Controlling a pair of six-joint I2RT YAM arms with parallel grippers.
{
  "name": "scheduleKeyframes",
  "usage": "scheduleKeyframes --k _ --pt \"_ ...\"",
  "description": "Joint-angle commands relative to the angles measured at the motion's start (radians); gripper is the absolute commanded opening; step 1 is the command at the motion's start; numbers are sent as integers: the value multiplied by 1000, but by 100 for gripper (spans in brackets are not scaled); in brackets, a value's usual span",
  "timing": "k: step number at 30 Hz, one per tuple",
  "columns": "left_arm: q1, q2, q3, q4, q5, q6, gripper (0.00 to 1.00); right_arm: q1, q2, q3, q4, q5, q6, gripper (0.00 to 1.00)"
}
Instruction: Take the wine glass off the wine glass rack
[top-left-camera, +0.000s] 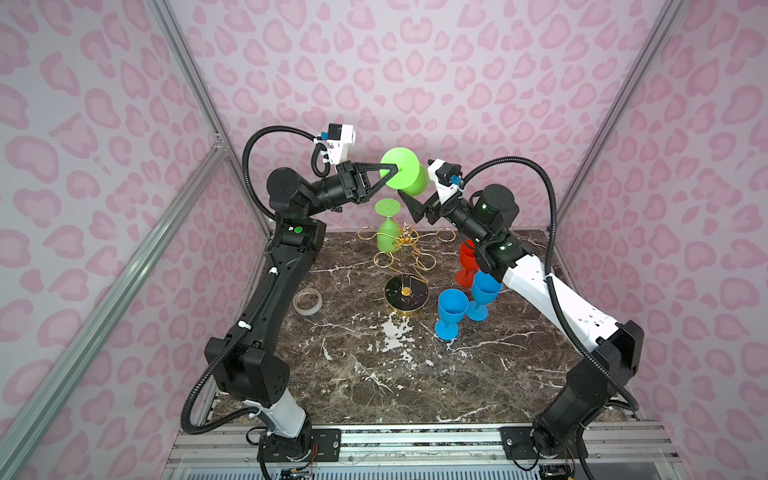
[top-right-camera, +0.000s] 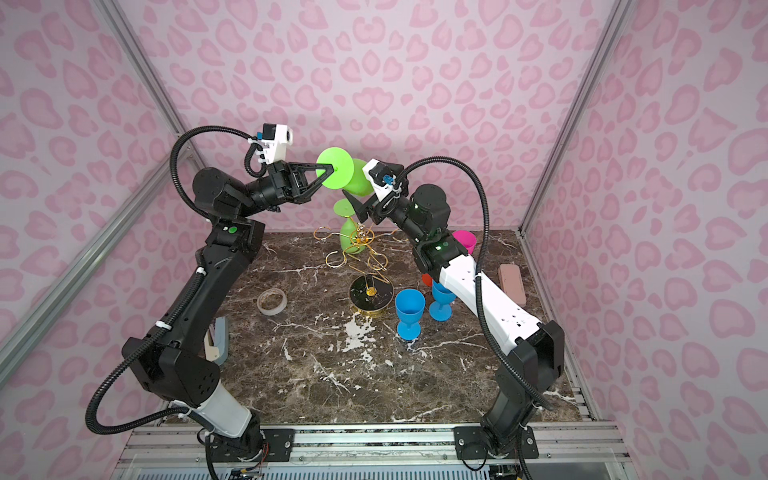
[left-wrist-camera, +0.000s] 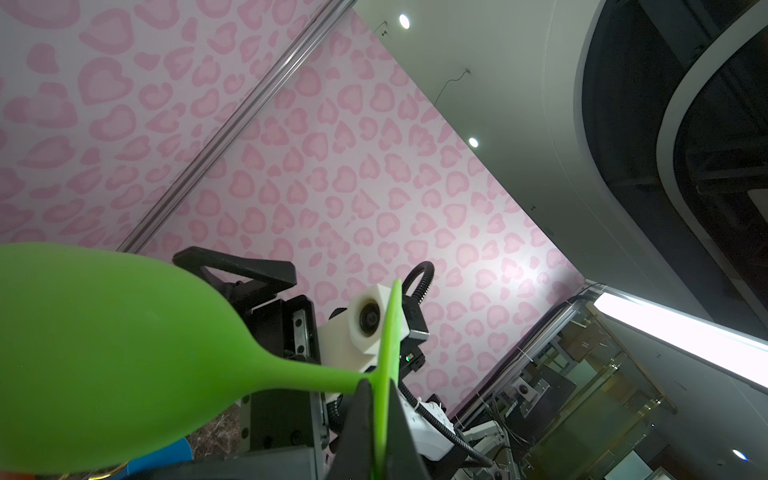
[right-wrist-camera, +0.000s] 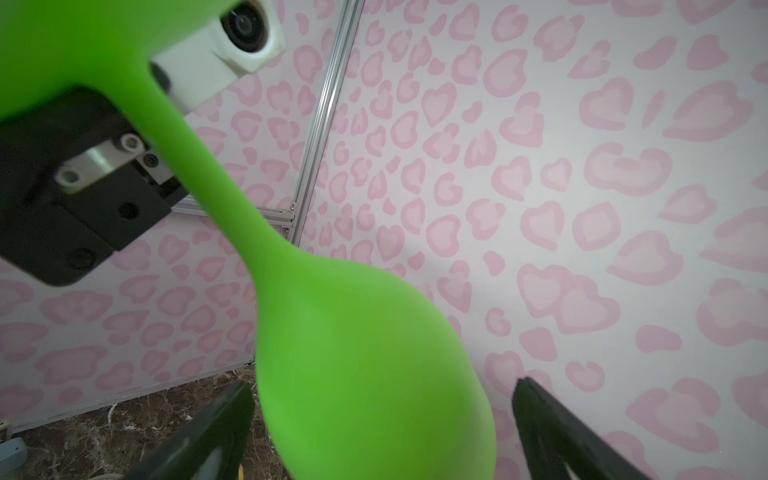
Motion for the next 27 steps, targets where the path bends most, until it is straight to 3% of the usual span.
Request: scheduleKeyframes --k 1,11,24,27 --pt "0 -1 -1 66 7 -19 4 2 32 35 9 7 -12 99" --pt "0 -5 -18 75 5 -41 4 1 91 116 -23 10 -8 91" --pt "-7 -5 -21 95 2 -70 4 3 49 65 -13 12 9 70" --pt "-8 -8 -20 93 0 -71 10 4 37 58 -15 12 15 69"
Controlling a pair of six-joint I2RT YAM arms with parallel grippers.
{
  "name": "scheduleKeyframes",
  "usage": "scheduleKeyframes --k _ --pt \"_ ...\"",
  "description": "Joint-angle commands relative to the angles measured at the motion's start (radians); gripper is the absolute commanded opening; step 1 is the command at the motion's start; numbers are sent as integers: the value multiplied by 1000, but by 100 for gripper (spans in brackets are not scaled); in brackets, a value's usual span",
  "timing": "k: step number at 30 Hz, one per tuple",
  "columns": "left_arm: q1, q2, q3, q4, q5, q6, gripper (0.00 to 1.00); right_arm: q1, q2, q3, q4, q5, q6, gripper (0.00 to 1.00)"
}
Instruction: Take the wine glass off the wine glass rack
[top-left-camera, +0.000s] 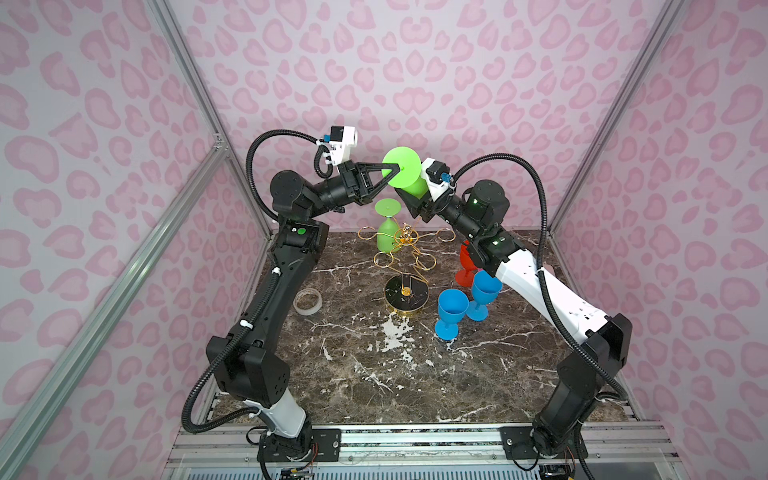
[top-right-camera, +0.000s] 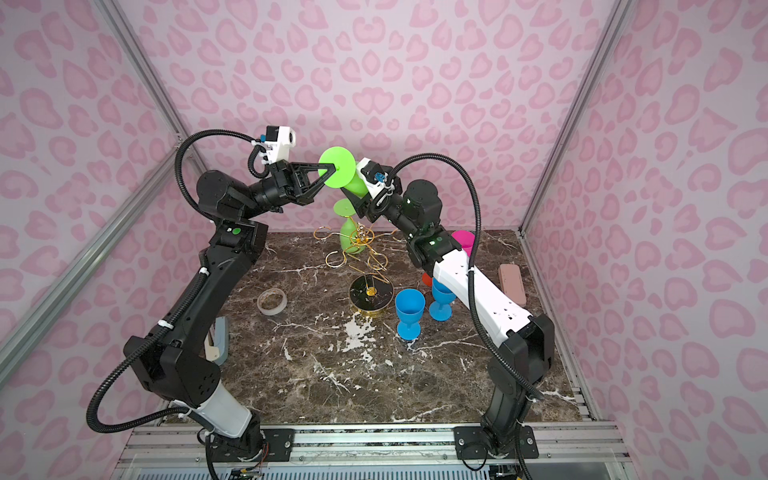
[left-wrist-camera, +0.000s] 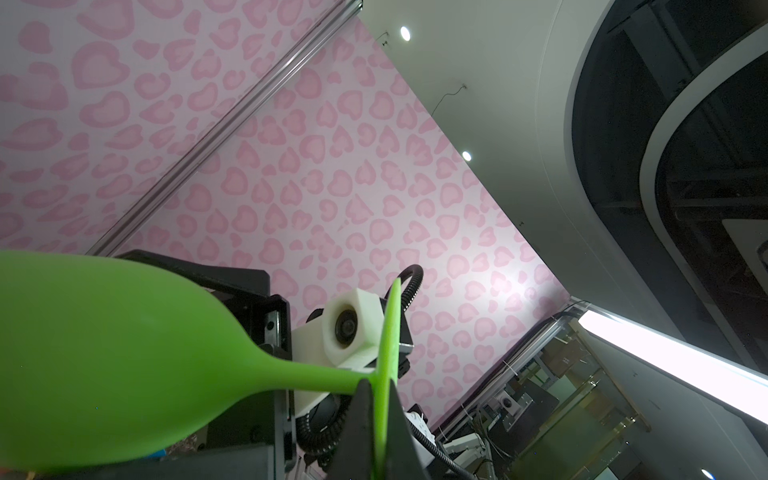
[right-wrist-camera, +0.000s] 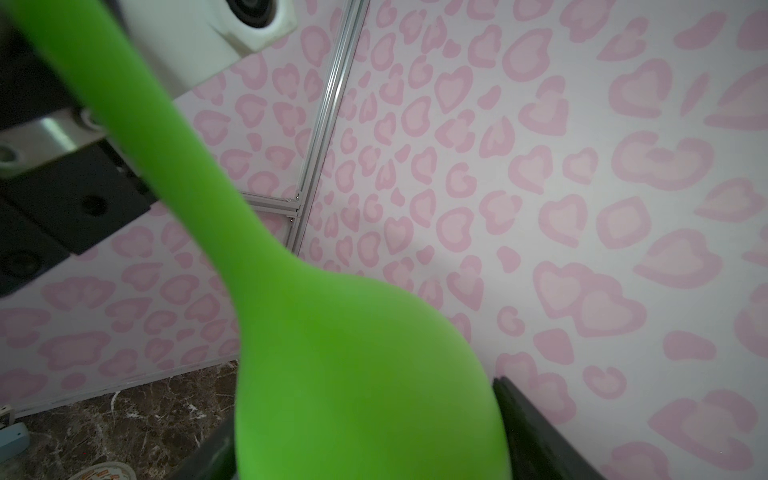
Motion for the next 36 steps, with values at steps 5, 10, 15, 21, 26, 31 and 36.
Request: scheduleKeyframes --k 5,10,15,21,26,31,36 --pt "1 -9 3 58 29 10 35 2 -43 -6 -12 19 50 66" --pt "0 -23 2 33 40 75 47 0 -110 -24 -112 51 69 65" --pt "3 -50 -5 -59 46 270 72 -20 -172 -4 -293 75 106 65" --pt "9 -126 -125 -163 -71 638 70 -40 -170 139 -635 114 122 61" --pt "6 -213 -236 -235 -278 1010 68 -47 -124 315 -909 108 152 59" --pt "-12 -281 -338 -203 -382 1398 62 -45 -98 401 -1064 94 174 57" --pt "-35 -320 -408 -178 -410 1716 57 -37 -71 415 -1133 78 184 55"
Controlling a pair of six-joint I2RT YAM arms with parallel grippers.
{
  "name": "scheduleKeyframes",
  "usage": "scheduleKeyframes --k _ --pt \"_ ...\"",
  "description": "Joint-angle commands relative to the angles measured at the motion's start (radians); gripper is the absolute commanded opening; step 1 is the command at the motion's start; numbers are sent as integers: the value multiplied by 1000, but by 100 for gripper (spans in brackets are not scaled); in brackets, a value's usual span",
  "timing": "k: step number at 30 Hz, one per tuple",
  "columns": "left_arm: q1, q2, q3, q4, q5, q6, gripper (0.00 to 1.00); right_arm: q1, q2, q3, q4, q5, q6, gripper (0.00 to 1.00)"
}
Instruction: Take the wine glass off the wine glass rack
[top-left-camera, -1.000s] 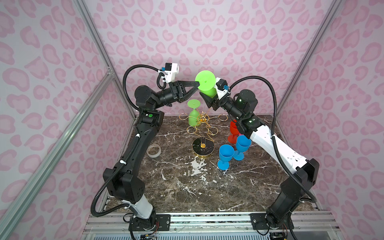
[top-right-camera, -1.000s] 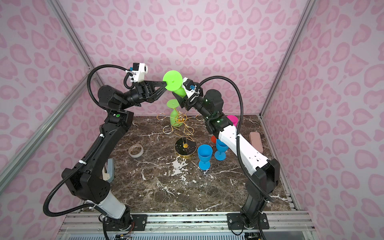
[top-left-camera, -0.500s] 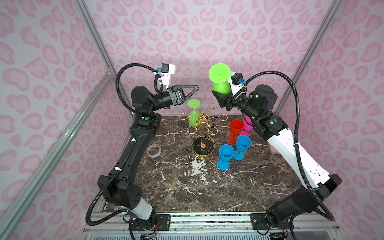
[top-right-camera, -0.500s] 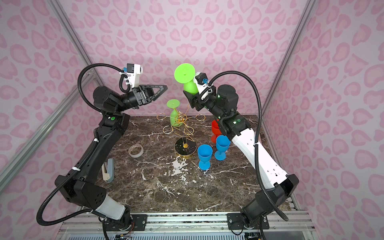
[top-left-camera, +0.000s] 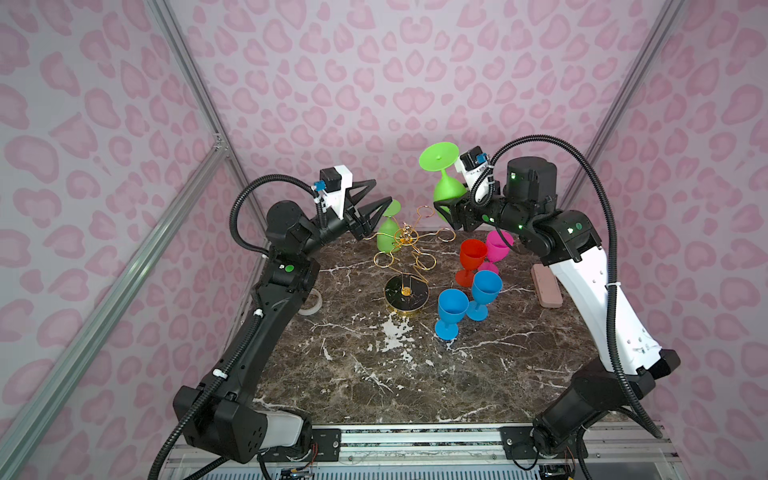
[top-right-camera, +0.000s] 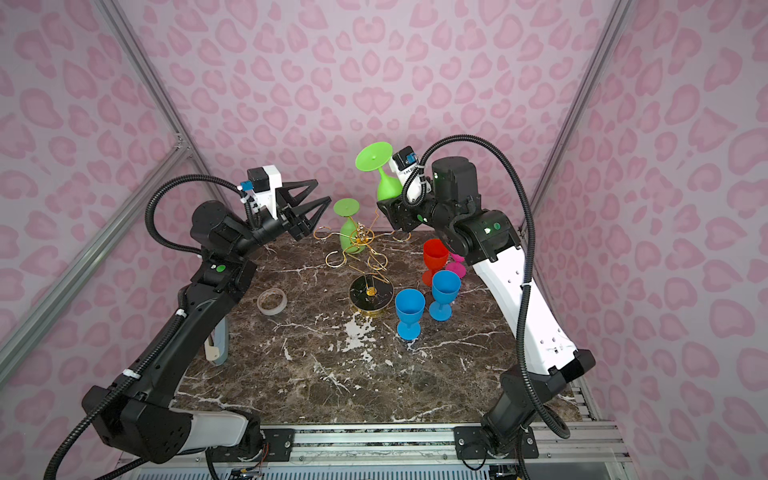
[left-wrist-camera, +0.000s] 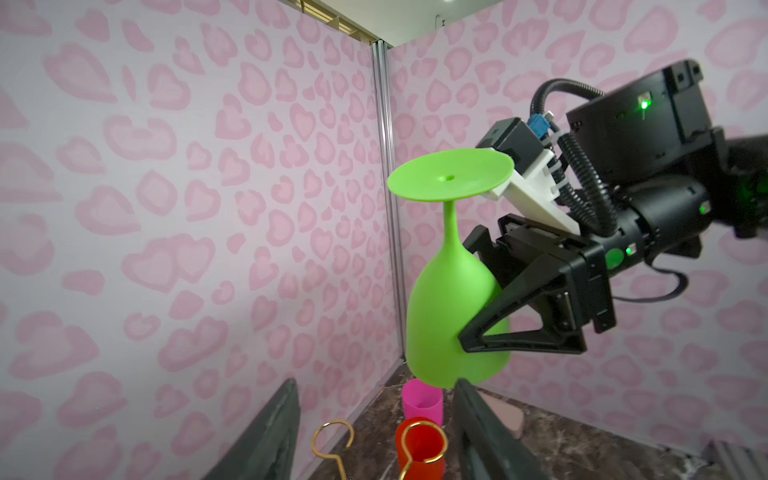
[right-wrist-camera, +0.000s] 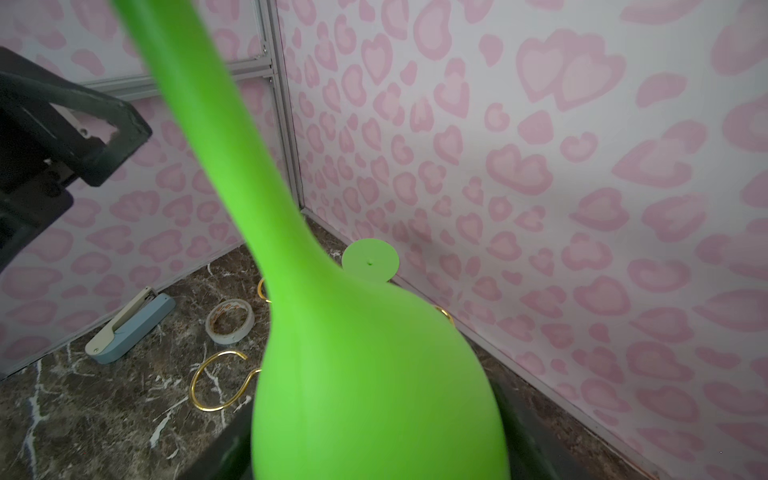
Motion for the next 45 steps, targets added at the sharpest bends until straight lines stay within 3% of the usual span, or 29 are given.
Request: scheduleKeyframes --k 1,11,15,29,34,39,41,45 --pt "-12 -18 -23 45 -46 338 57 12 26 15 -100 -20 17 55" --pt "-47 -22 -40 45 -2 677 54 62 79 65 -182 -43 28 54" --pt "-58 -16 -45 48 -2 743 50 81 97 79 -203 -45 26 54" --pt "-67 -9 -41 21 19 800 37 124 129 85 -228 -67 35 52" --pt "-70 -9 -44 9 12 807 14 127 137 84 -230 -77 42 52" --pt "-72 -6 -48 12 -7 790 3 132 137 82 -225 -85 47 52" --pt "-73 -5 -48 24 -29 766 3 133 131 80 -218 -100 53 56" --pt "-73 -1 -42 34 -79 690 3 133 80 30 -149 -128 75 75"
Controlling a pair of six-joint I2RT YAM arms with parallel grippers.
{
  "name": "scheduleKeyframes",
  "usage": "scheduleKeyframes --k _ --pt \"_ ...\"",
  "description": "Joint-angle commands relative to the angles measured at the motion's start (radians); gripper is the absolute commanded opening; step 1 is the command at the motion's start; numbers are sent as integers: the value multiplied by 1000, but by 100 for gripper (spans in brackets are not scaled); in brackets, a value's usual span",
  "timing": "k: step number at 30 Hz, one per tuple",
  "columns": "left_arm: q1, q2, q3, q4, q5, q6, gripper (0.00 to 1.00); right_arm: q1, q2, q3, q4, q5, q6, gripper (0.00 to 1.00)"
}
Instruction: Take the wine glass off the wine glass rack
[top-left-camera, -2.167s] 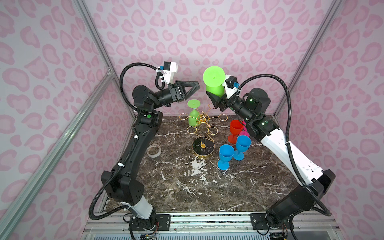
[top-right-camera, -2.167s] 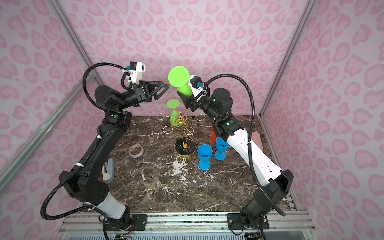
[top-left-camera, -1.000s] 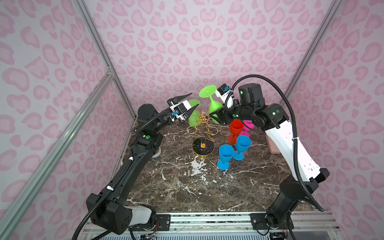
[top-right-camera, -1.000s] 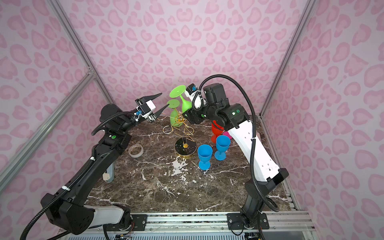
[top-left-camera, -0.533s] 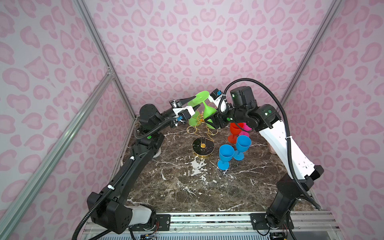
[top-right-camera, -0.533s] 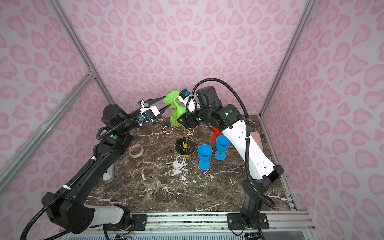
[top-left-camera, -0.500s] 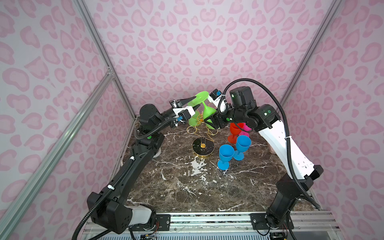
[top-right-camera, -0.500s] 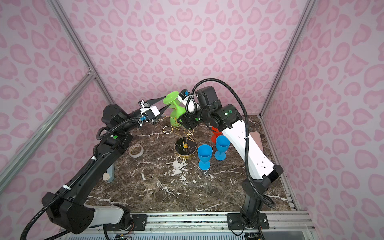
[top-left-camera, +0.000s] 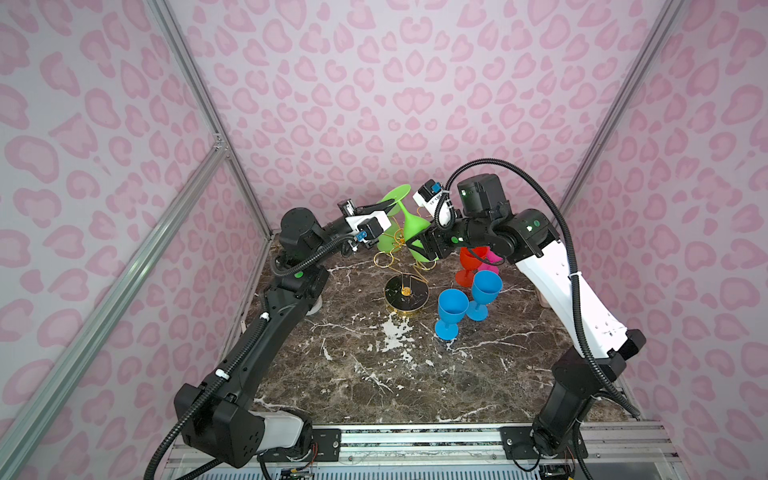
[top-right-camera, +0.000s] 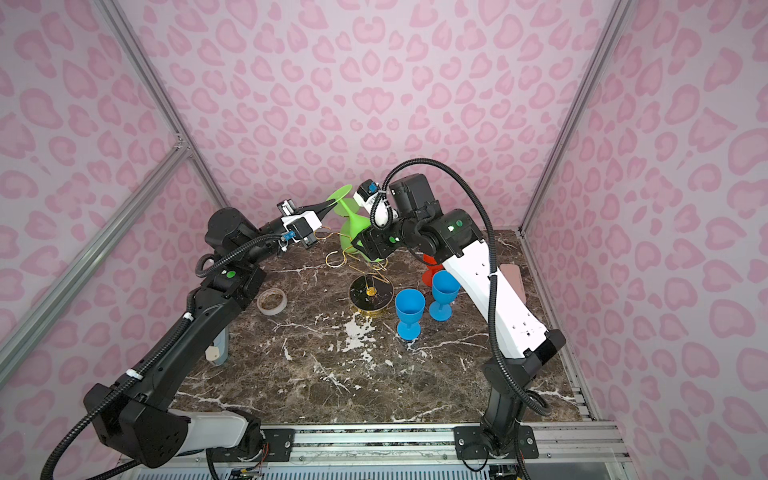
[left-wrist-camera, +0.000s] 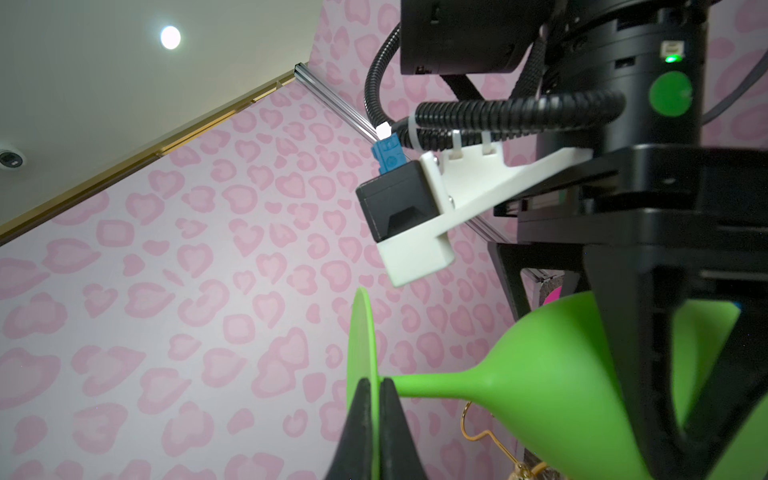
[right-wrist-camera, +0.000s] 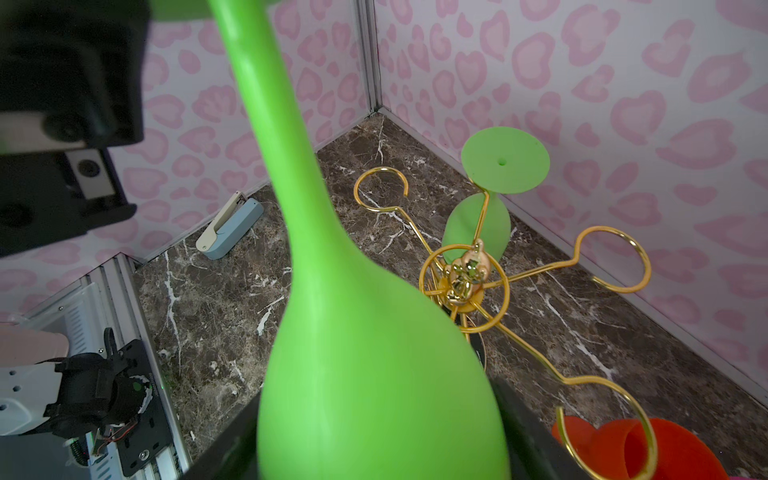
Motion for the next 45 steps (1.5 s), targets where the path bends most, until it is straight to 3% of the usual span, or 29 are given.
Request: scheduleKeyframes --k 1,8,12,16,22,34,45 --pt "-2 4 2 47 -55 -94 3 3 -52 -57 104 -47 15 79" --pt "-2 5 -3 29 -128 -186 3 -15 -237 -261 332 -30 66 98" --pt "3 3 -5 28 -157 -297 3 -56 -371 -427 484 6 96 98" --pt "19 3 18 8 -176 -471 3 -155 -528 -609 657 -63 161 97" --pt "40 -4 48 -23 -162 -700 3 -278 -675 -828 858 -166 251 86" --pt "58 -2 26 -16 -95 -899 3 -280 -589 -860 991 -267 351 71" --pt "60 13 31 -5 -75 -952 3 -184 -473 -799 999 -216 328 56"
